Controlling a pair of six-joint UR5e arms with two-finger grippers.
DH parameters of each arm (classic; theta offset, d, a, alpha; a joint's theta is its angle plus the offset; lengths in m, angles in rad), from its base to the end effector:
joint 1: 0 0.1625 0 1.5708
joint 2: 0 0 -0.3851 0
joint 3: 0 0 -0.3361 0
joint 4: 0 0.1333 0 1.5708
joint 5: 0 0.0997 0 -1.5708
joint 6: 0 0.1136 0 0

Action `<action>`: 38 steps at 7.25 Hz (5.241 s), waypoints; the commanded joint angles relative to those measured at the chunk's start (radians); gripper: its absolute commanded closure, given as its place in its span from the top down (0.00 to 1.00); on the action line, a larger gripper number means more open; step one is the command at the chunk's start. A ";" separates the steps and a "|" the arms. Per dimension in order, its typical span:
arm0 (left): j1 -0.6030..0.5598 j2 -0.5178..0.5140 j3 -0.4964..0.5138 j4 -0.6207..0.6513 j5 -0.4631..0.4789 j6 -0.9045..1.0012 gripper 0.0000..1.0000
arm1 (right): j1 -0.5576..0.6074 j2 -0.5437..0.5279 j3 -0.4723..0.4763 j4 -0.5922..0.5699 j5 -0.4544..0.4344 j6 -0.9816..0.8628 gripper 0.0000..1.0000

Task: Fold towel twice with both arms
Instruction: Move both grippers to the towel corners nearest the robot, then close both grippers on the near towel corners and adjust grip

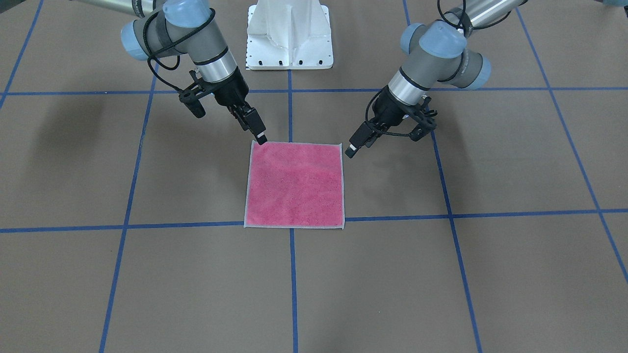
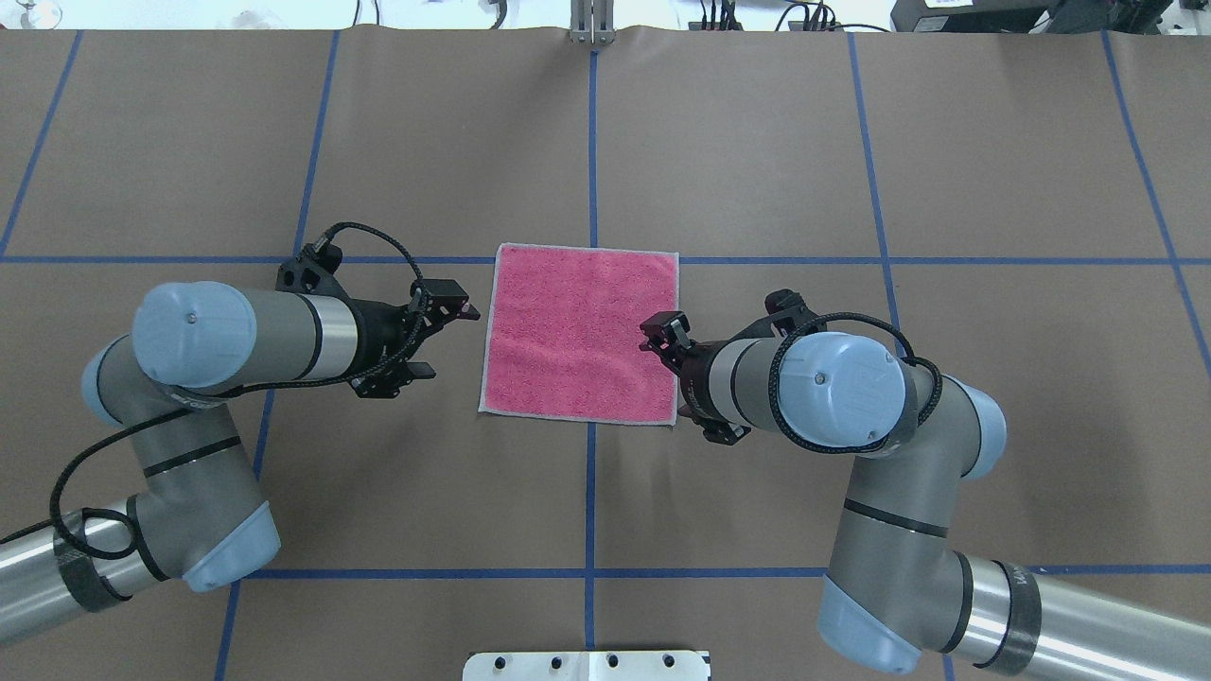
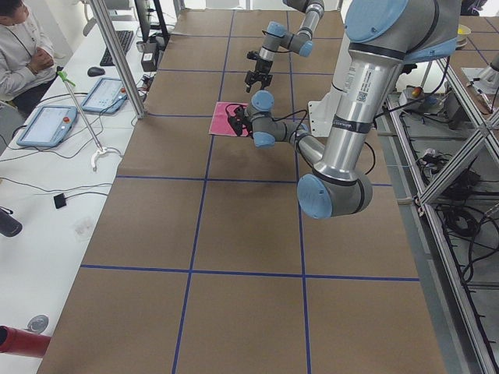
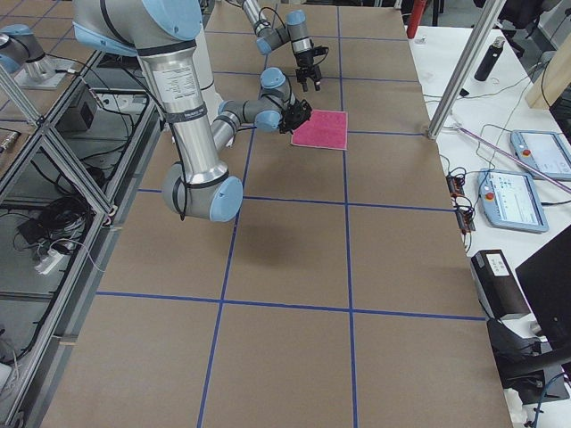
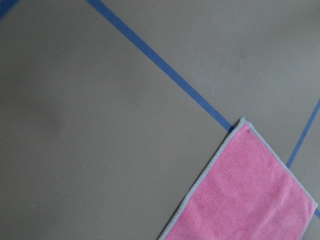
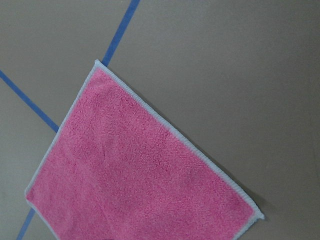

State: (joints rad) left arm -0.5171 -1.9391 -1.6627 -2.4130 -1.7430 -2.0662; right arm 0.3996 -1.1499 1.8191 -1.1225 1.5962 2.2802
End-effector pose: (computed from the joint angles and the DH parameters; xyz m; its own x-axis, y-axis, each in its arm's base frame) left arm 0.4428 -0.3828 0.3060 0.0395 -0.5613 -0.8267 0.4117 0.7630 -0.4983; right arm -0.4713 -0.3406 0.2656 0.0665 0.7349 0.6749 -0.5419 0.5945 -0.5940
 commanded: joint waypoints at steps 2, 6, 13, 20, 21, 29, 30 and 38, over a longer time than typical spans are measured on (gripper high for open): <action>0.068 -0.032 0.043 -0.012 0.040 0.058 0.99 | -0.016 -0.011 0.006 0.009 -0.059 -0.122 0.98; 0.100 -0.026 0.058 -0.009 0.043 0.067 0.78 | -0.018 -0.010 0.009 0.009 -0.059 -0.122 0.98; 0.089 -0.021 0.050 -0.005 0.042 0.121 0.41 | -0.025 -0.011 0.009 0.009 -0.061 -0.122 0.98; 0.094 -0.004 0.046 -0.005 0.042 0.127 0.33 | -0.024 -0.013 0.009 0.009 -0.061 -0.123 0.98; 0.094 -0.004 0.046 -0.005 0.042 0.127 0.28 | -0.025 -0.013 0.011 0.009 -0.061 -0.123 0.98; 0.097 -0.003 0.043 -0.005 0.042 0.127 0.00 | -0.093 -0.037 -0.055 -0.003 -0.080 -0.149 0.84; 0.097 -0.003 0.043 -0.005 0.042 0.126 0.00 | -0.097 -0.030 -0.069 -0.003 -0.100 -0.149 0.77; 0.098 -0.003 0.044 -0.005 0.042 0.127 0.00 | -0.097 -0.021 -0.073 -0.002 -0.120 -0.142 0.39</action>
State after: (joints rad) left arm -0.4193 -1.9420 -1.6184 -2.4176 -1.7012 -1.9394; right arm 0.3024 -1.1716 1.7458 -1.1249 1.4810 2.1377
